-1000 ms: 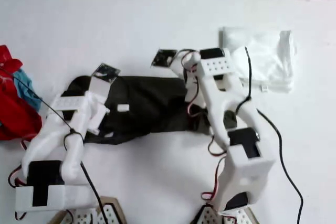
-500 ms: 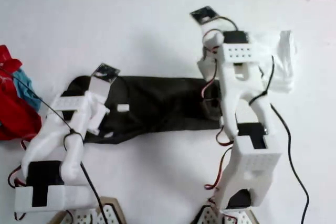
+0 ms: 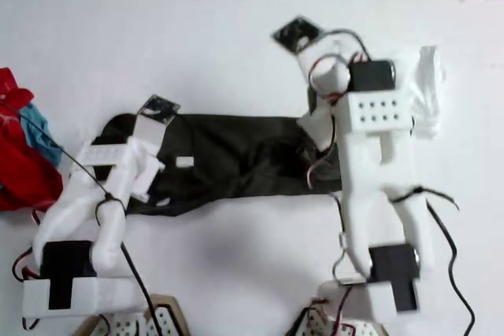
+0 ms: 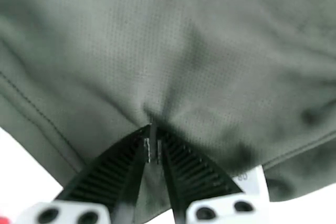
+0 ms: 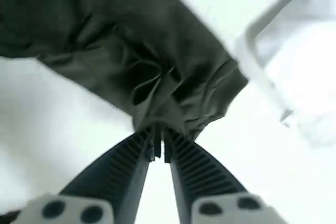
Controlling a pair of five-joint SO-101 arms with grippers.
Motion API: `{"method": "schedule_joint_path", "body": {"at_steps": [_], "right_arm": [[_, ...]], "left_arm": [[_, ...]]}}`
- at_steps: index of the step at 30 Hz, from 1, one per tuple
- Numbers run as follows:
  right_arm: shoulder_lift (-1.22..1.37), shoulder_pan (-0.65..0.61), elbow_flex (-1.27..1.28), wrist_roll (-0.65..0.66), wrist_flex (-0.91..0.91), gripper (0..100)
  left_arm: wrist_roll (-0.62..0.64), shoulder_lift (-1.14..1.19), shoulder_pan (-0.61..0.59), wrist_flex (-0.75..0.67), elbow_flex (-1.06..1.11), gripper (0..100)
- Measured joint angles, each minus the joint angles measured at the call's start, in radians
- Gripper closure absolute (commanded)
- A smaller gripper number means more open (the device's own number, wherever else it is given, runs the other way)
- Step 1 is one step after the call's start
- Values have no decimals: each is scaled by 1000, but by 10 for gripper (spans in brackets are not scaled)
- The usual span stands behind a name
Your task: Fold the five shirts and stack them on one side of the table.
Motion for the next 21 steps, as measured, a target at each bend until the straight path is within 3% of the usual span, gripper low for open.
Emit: {"method": "schedule_joint_path", "body": {"at_steps": [11, 21], "right_arm": [[-172, -17, 651, 2, -419, 979], [-163, 0, 763, -2, -700, 979]], "left_arm": [[0, 0, 0, 0, 0, 973], [0, 0, 0, 0, 0, 973]]}}
